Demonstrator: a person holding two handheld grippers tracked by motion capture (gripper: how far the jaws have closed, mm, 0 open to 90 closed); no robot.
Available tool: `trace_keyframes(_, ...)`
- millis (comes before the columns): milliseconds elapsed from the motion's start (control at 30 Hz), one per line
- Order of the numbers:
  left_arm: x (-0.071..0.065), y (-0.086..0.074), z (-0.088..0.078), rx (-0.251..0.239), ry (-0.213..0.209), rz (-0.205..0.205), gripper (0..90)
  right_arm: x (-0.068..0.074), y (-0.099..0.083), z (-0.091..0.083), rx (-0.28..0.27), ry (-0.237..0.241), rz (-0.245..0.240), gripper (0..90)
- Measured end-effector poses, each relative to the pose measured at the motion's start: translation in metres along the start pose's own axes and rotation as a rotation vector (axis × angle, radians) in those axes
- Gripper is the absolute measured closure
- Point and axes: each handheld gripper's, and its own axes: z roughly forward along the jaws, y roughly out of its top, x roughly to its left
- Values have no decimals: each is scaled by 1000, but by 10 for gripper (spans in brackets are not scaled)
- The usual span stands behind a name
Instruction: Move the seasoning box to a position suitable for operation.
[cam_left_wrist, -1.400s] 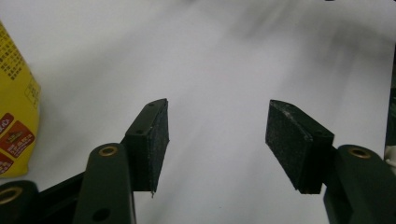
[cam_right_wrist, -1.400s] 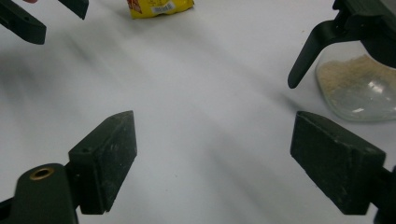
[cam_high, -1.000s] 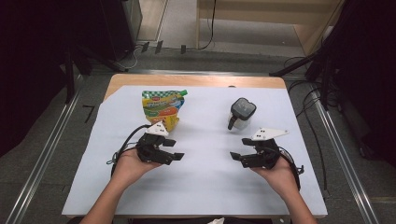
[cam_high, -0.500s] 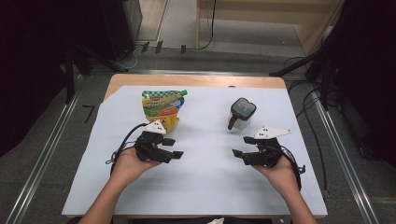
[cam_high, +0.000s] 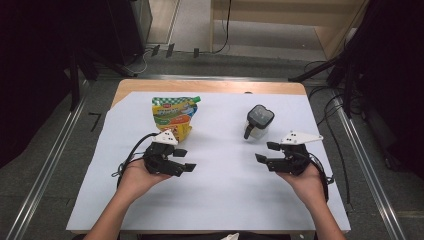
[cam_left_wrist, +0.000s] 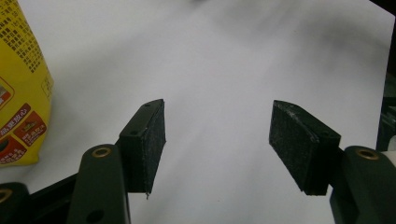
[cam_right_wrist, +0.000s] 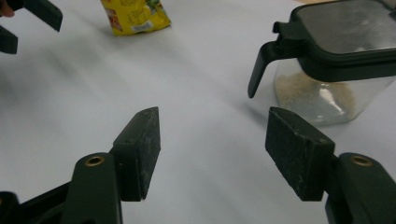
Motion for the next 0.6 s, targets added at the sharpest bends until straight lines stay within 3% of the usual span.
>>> trace_keyframes(267, -1, -3, -2, 3, 12, -2, 370, -13, 1, -7, -41, -39, -15, 387)
trace_keyframes(333, -1, -4, -2, 7, 14, -4, 370, -17, 0, -5, -60, -71, -27, 388)
trace_keyframes(433, -2, -5, -2, 9, 15, -2, 370, -27, 2, -2, -35, -75, 7, 396)
trace_keyframes(600, -4, -5, 0, 13, 18, -1, 370, -42, 7, 6, -25, -63, 56, 326)
